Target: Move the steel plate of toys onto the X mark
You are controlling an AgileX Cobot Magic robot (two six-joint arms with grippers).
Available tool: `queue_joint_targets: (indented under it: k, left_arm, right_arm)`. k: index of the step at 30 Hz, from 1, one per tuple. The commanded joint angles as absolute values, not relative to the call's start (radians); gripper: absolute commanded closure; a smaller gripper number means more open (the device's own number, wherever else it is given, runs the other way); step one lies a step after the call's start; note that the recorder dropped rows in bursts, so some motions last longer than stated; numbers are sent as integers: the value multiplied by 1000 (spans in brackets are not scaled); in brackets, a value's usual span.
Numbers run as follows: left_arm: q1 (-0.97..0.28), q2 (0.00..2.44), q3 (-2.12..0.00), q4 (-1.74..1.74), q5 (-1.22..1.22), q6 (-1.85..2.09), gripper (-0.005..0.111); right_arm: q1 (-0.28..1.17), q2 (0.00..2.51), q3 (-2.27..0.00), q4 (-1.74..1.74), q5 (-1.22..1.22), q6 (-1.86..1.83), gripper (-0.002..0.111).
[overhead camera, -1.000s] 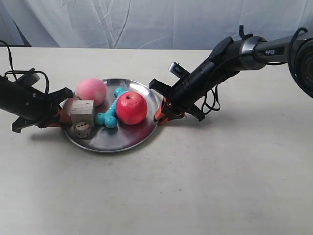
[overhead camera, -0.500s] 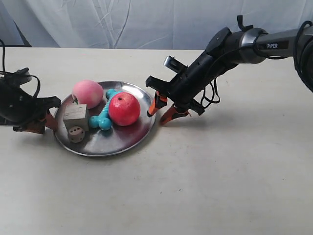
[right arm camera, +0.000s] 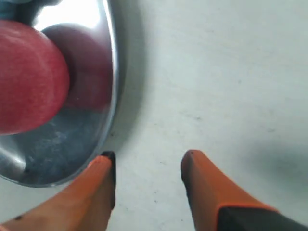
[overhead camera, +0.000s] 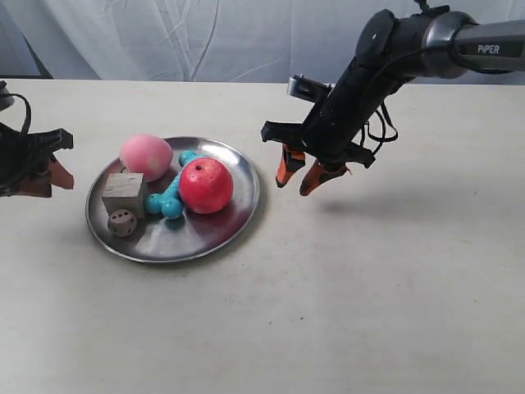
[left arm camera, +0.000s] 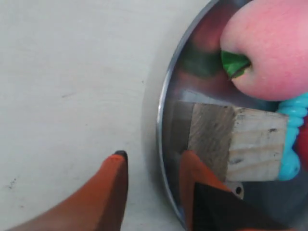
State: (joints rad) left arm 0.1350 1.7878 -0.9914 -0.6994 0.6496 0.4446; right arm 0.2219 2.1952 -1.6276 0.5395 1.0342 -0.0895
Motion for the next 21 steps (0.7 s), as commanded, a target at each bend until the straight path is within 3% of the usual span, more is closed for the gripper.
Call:
queue_joint_targets:
  k: [1, 4, 7, 14, 21]
  left_arm:
    - [136, 1668, -990, -701, 673, 454, 85]
    - [136, 1567, -990, -699, 684, 460, 107]
    - [136, 1450, -990, -699, 692, 494, 107]
    - [136, 1223, -990, -707, 679, 547, 107]
    - [136, 1048, -990, -736, 655, 588, 107]
  right_arm:
    - [221, 2106, -1632, 400, 1049, -52, 63]
    - [221, 2026, -1630, 351, 1079, -52, 74]
    - [221, 1932, -1630, 304, 1108, -52, 106]
    - [221, 1758, -1578, 239, 1077, -51, 108]
    - [221, 1509, -1388, 188, 924, -51, 108]
